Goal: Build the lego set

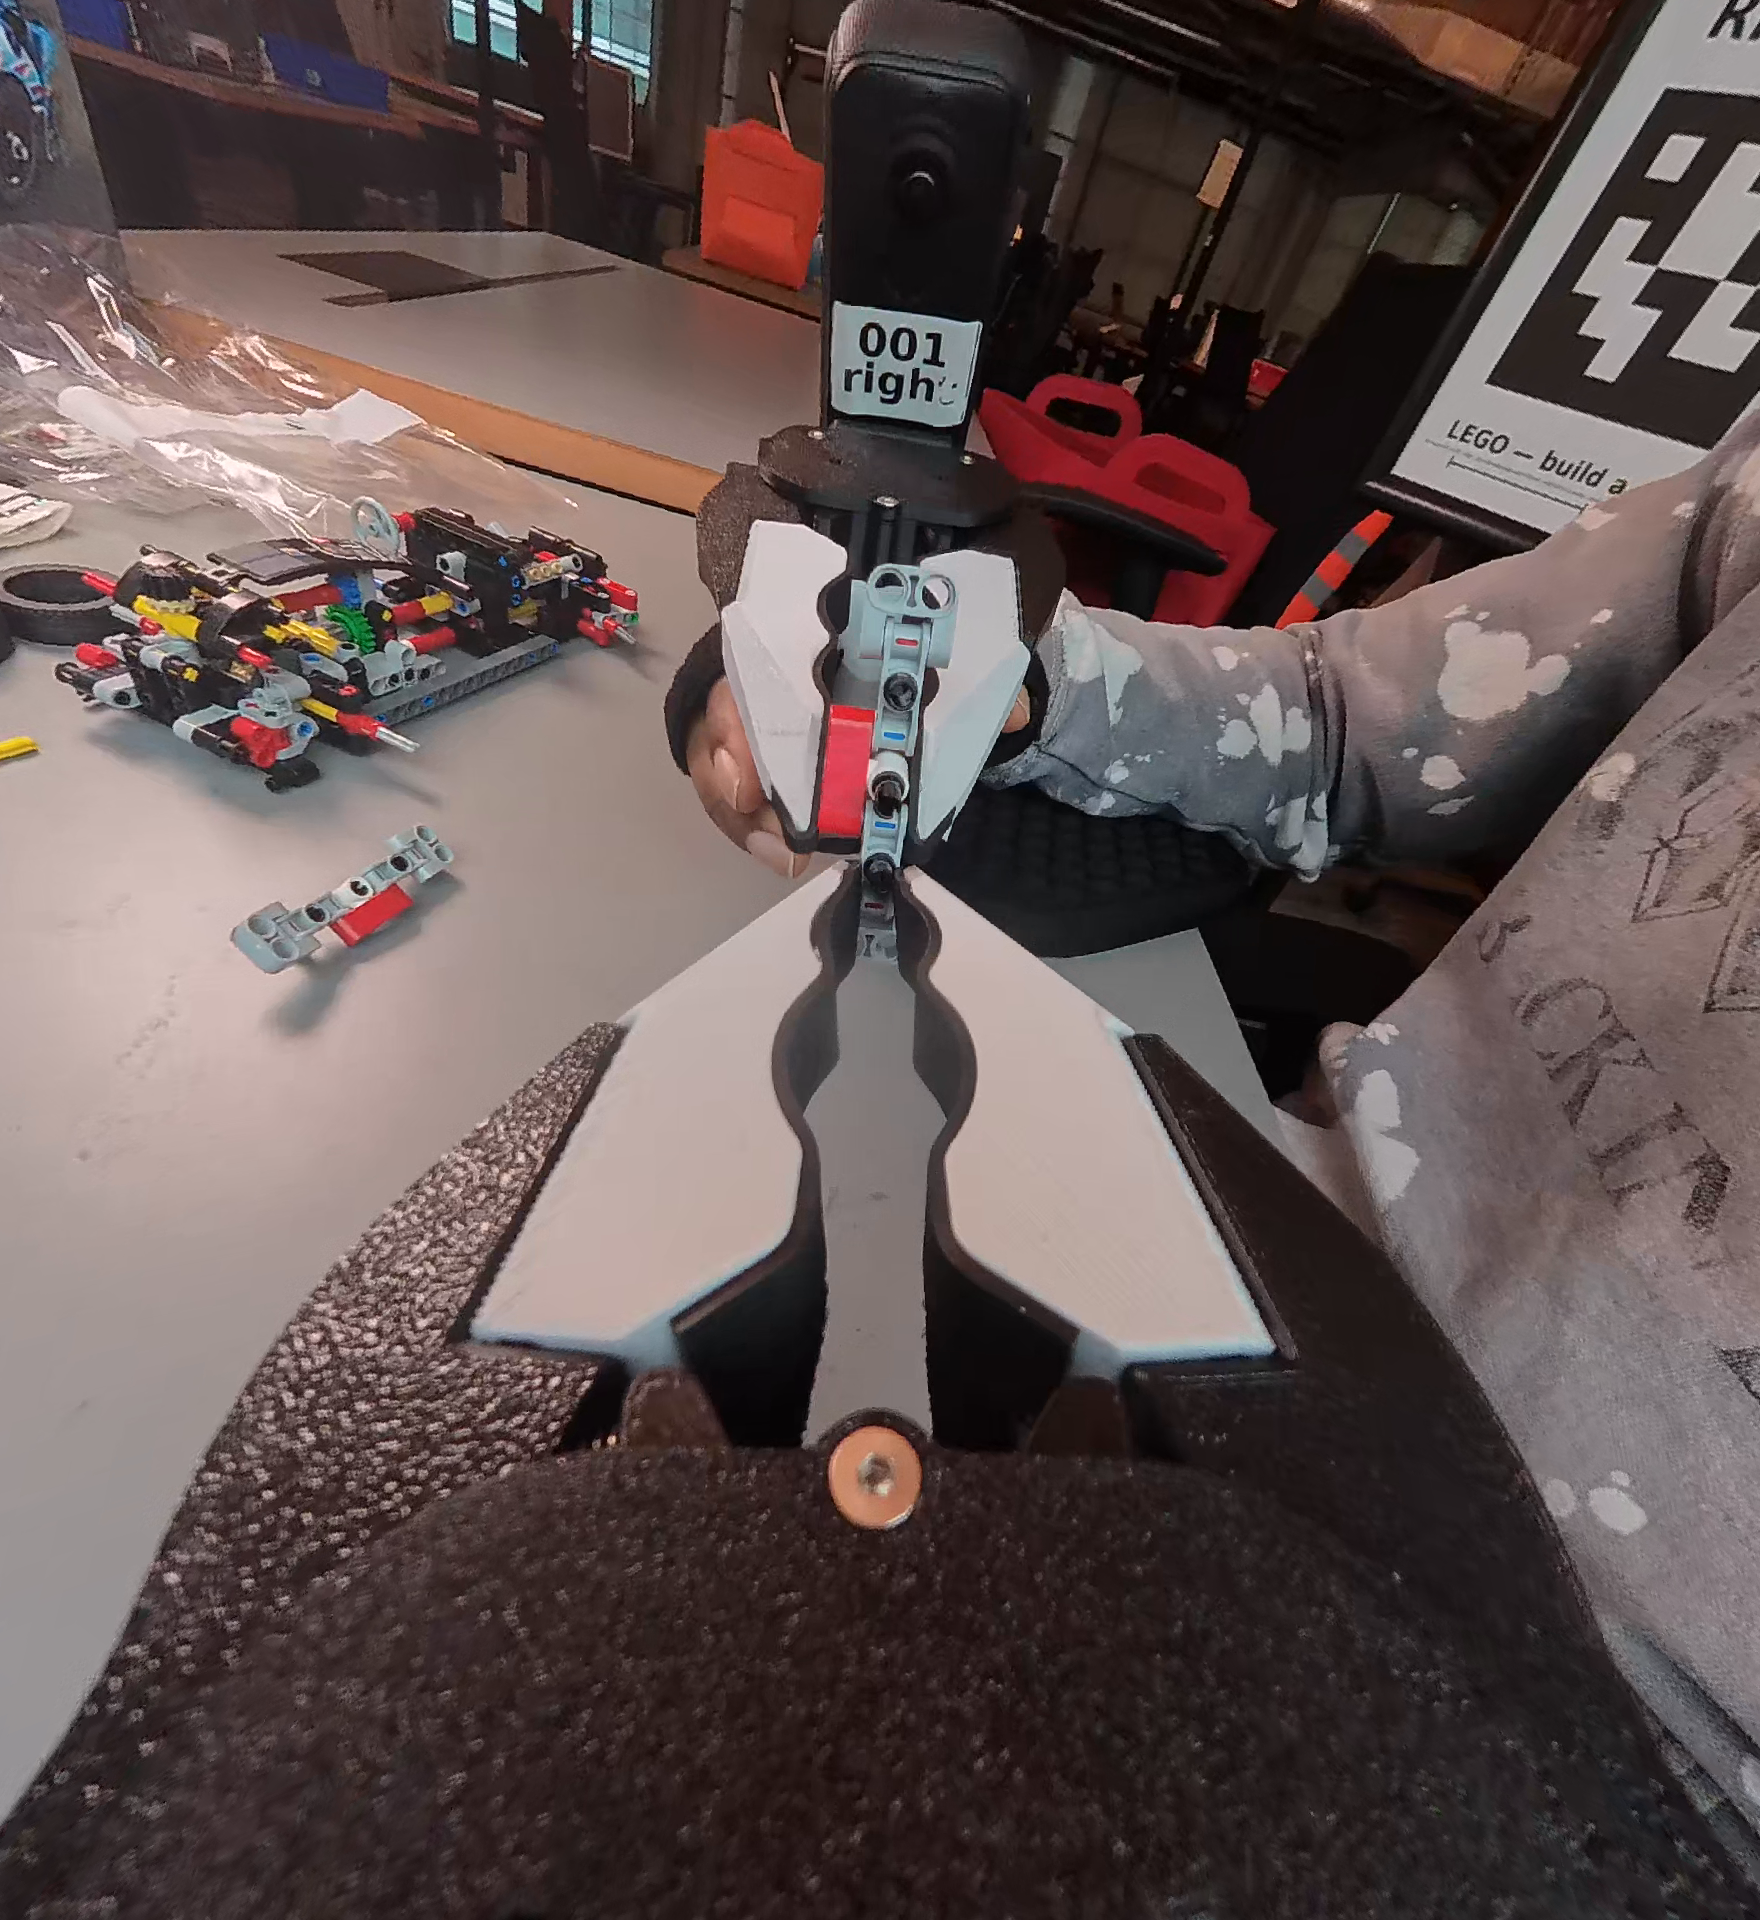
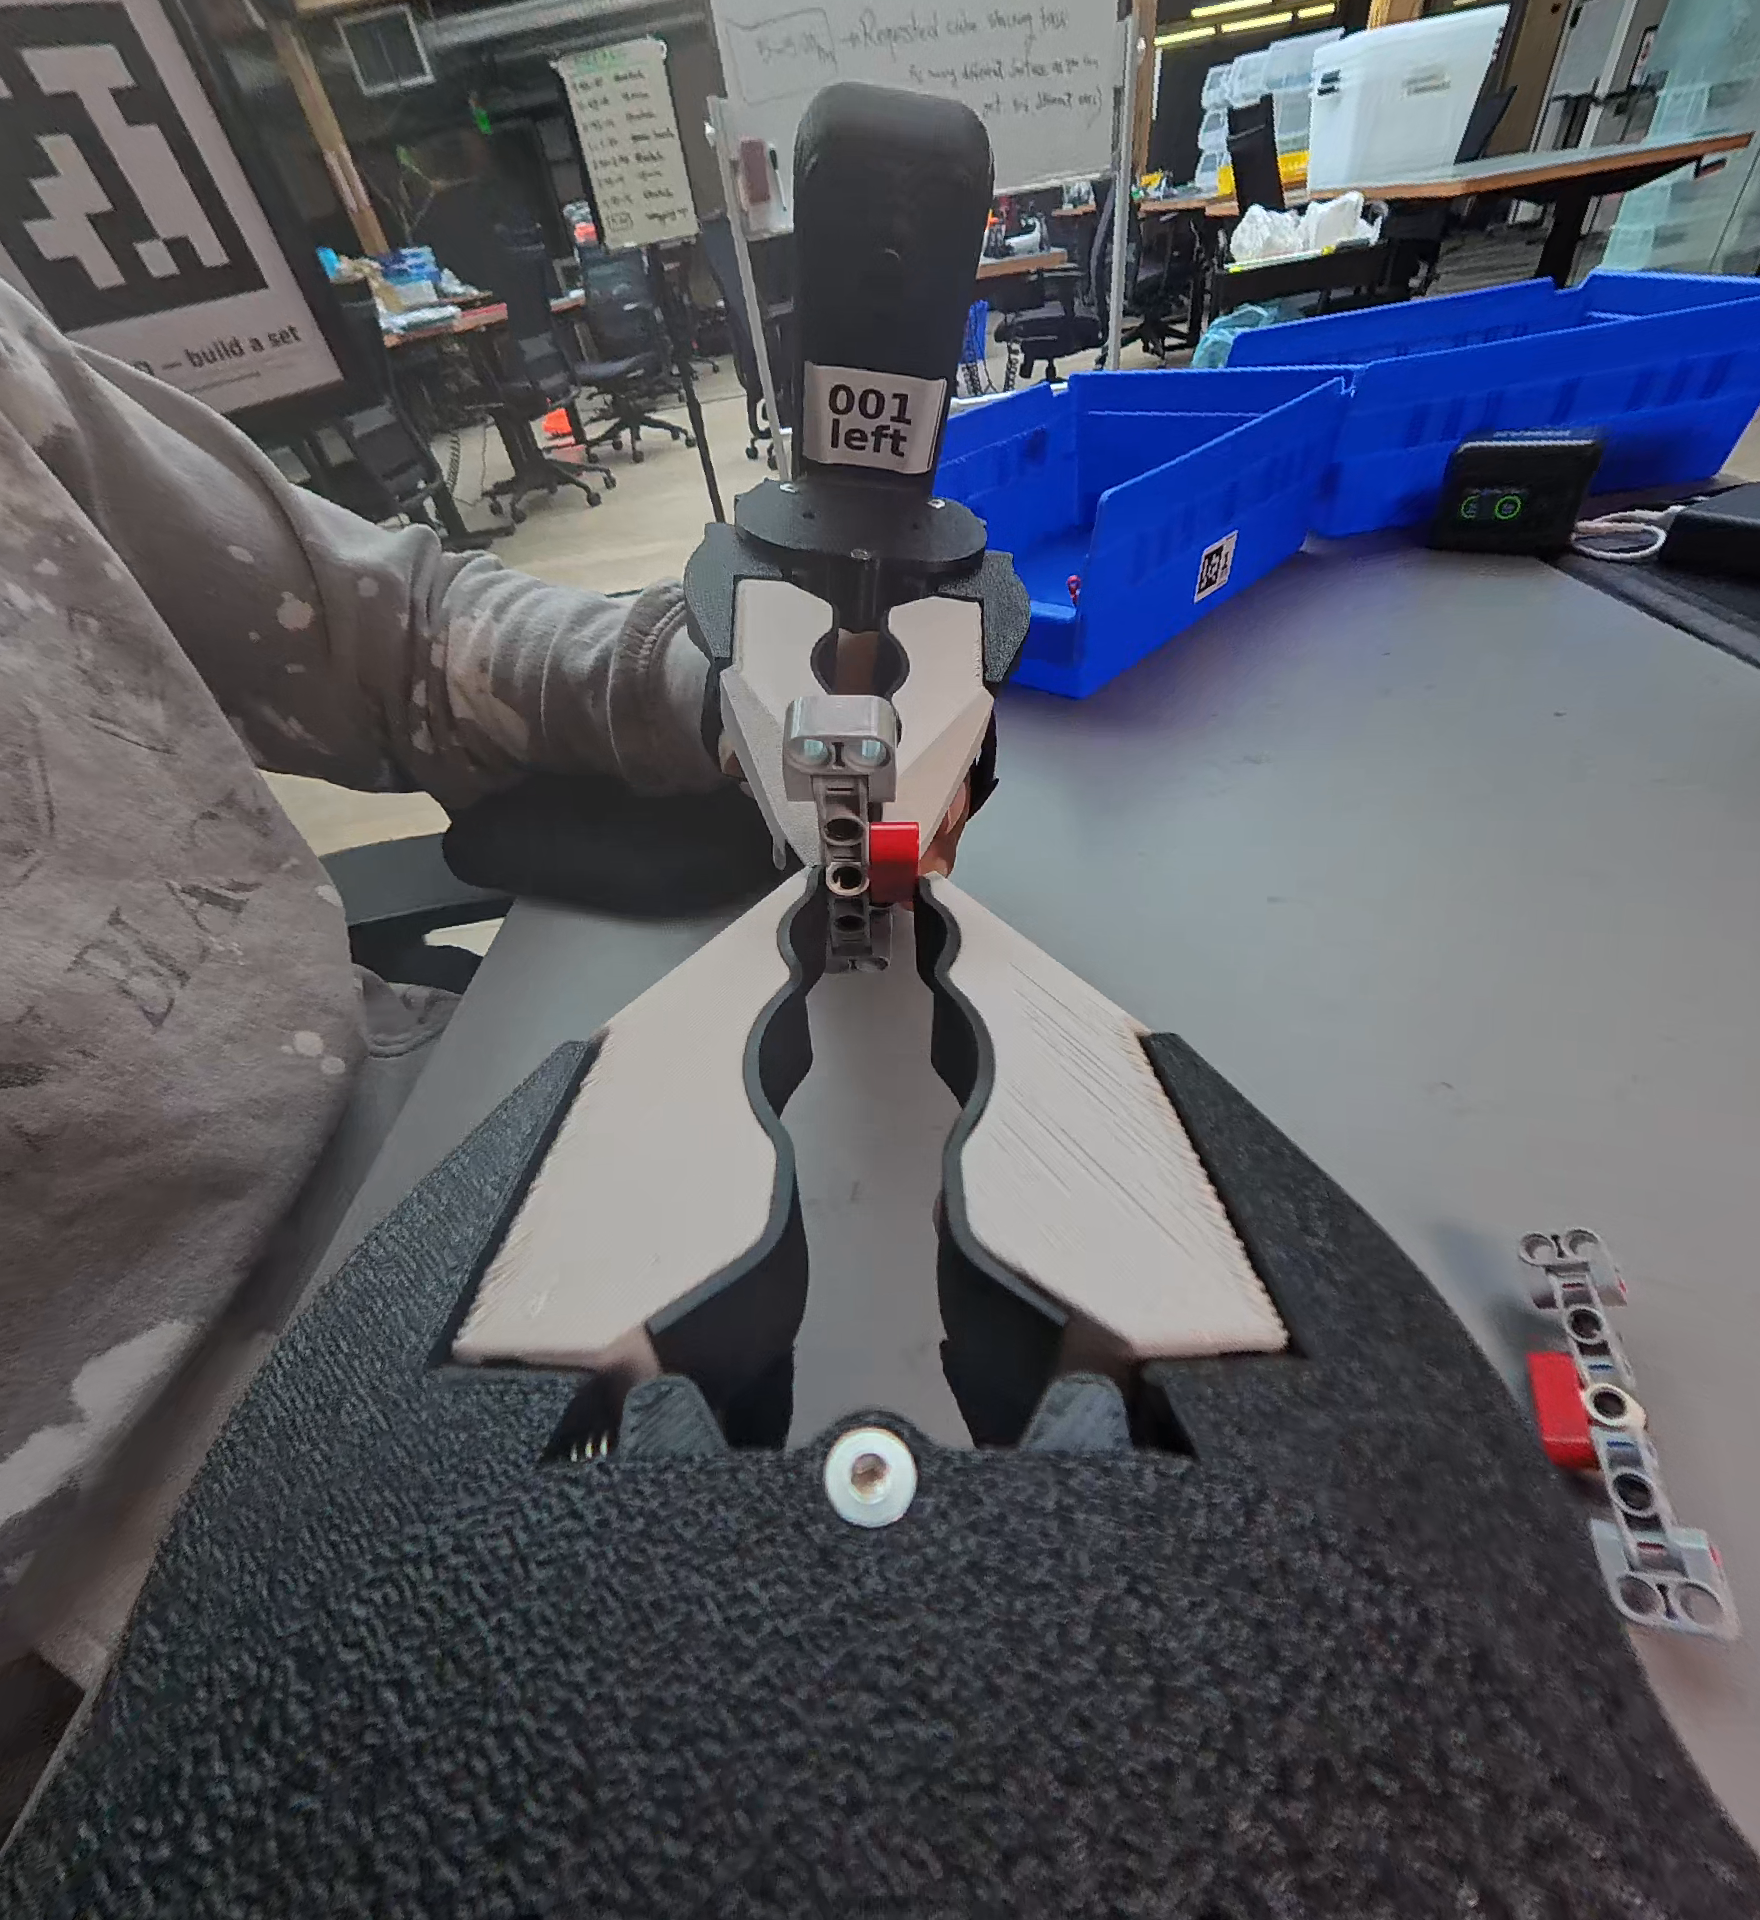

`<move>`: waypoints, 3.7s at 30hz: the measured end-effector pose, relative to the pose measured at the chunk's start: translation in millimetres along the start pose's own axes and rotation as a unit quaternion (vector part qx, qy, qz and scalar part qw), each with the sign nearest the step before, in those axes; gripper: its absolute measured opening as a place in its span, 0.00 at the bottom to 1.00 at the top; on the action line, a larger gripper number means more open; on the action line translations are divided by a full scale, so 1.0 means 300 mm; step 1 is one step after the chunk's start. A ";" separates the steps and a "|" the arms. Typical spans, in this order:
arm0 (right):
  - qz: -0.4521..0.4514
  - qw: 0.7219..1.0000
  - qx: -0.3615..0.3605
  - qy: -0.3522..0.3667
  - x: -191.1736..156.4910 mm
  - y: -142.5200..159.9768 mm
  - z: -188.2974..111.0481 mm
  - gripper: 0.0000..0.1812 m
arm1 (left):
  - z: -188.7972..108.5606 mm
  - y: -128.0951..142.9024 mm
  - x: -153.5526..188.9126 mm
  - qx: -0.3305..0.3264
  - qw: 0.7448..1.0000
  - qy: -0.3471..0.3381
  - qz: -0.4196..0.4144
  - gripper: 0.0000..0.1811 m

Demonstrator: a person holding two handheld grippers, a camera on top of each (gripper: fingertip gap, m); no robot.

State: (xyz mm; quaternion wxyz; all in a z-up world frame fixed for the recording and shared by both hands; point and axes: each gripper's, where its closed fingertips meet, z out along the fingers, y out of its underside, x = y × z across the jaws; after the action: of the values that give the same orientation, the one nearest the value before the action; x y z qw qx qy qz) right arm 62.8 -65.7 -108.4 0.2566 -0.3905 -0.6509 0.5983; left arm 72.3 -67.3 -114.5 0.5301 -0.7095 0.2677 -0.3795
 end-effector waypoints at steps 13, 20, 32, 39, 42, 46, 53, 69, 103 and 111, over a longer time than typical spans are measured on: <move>-0.005 1.000 -0.025 0.010 0.028 0.061 0.001 0.08 | 0.011 0.049 -0.039 -0.048 0.998 -0.035 -0.013 0.01; -0.005 1.000 0.001 -0.013 0.026 0.026 -0.028 0.07 | 0.019 -0.004 -0.029 -0.024 0.999 -0.025 0.000 0.01; -0.003 0.995 -0.030 0.095 0.154 0.064 0.016 0.07 | -0.317 0.112 -0.521 -0.155 0.904 -0.399 0.006 0.02; 0.045 0.983 -0.044 0.175 0.347 0.046 0.113 0.08 | -0.465 0.187 -0.799 -0.207 0.817 -0.537 -0.037 0.02; 0.042 0.984 -0.039 0.167 0.363 0.048 0.149 0.08 | -0.489 0.207 -0.836 -0.212 0.811 -0.542 -0.057 0.02; 0.025 0.988 -0.033 0.146 0.305 0.056 0.130 0.08 | -0.469 0.196 -0.805 -0.191 0.832 -0.517 -0.063 0.02; 0.007 0.985 -0.032 0.167 0.289 0.056 0.054 0.08 | -0.424 0.220 -0.788 -0.211 0.841 -0.493 -0.070 0.02; 0.025 0.994 -0.008 0.104 0.242 0.044 0.042 0.08 | -0.127 0.011 -0.282 -0.048 0.981 -0.184 -0.048 0.11; -0.006 1.000 -0.008 0.013 0.159 0.009 -0.069 0.07 | -0.161 -0.007 -0.126 -0.045 0.997 -0.063 0.015 0.01; -0.007 0.995 -0.048 0.093 0.248 0.073 -0.029 0.07 | -0.326 0.169 -0.525 -0.189 0.912 -0.365 0.006 0.02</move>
State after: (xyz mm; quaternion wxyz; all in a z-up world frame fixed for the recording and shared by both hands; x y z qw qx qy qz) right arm 32.3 -0.3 -138.4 0.3012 -0.4518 -0.6546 0.5260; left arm -96.7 -12.7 -188.5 0.4486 -0.8840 0.1267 -0.0334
